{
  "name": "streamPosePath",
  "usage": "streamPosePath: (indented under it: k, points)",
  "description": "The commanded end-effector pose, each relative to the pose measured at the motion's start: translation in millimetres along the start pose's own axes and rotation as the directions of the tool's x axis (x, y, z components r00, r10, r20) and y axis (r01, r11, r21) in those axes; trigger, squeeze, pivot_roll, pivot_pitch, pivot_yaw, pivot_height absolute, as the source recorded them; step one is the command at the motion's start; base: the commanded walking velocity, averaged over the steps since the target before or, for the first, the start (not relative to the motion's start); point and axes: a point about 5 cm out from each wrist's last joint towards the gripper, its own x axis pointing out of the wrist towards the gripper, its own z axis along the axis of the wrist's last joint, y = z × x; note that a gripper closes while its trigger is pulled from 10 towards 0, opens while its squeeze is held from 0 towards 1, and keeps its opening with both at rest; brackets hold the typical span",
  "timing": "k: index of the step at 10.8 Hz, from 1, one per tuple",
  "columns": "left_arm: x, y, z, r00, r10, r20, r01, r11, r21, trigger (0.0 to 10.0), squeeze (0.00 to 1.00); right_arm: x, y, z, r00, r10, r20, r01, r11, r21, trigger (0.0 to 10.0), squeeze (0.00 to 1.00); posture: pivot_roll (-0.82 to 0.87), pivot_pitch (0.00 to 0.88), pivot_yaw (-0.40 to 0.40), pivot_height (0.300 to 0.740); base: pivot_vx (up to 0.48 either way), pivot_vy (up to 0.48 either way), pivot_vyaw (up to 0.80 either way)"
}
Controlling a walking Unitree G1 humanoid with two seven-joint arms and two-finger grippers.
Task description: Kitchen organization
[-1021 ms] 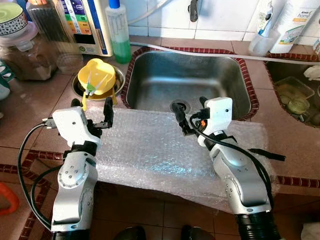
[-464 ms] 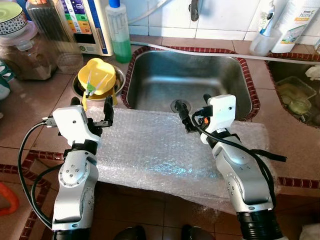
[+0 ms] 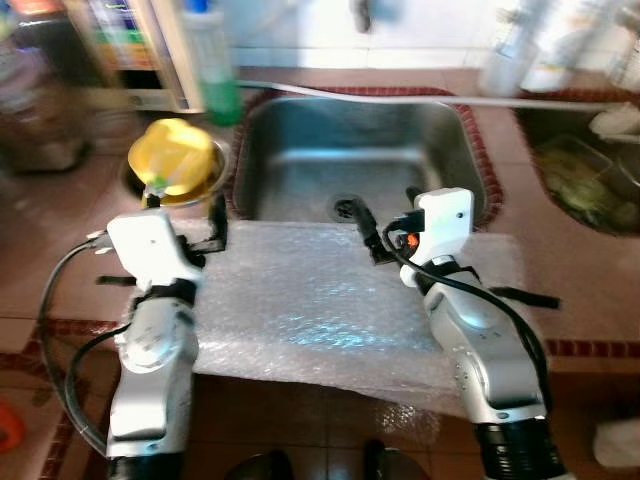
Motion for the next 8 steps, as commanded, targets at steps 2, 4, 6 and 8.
streamPosePath:
  k: [2, 4, 6, 8]
  points:
    - [-2.5, 5.1, -4, 1.0, 0.013, -0.012, -0.013, 1.0, 0.01, 10.0, 0.0, -1.3, 3.1, 4, 1.0, 0.013, 0.026, -0.013, 1.0, -0.009, 10.0, 0.0, -0.06, 0.191, 0.033, 0.74, 0.0, 0.0, 0.0]
    - [-2.0, 11.1, 3, 0.997, 0.069, 0.027, -0.07, 0.997, 0.029, 10.0, 0.0, -2.1, 5.2, 7, 0.999, 0.033, 0.041, -0.031, 0.999, -0.039, 10.0, 0.0, -0.06, 0.195, 0.03, 0.74, 0.0, 0.0, 0.0]
    - [-1.8, 14.2, 6, 0.996, 0.076, 0.035, -0.077, 0.997, 0.029, 10.0, 0.0, -3.3, 7.3, 7, 0.998, 0.044, 0.049, -0.042, 0.998, -0.054, 10.0, 0.0, -0.06, 0.198, 0.03, 0.74, 0.0, 0.0, 0.0]
    - [-1.2, 12.2, 6, 0.998, 0.055, 0.036, -0.056, 0.998, 0.022, 10.0, 0.0, -3.0, 10.1, 9, 0.996, 0.061, 0.06, -0.057, 0.996, -0.068, 10.0, 0.0, -0.06, 0.198, 0.032, 0.74, 0.0, 0.0, 0.0]
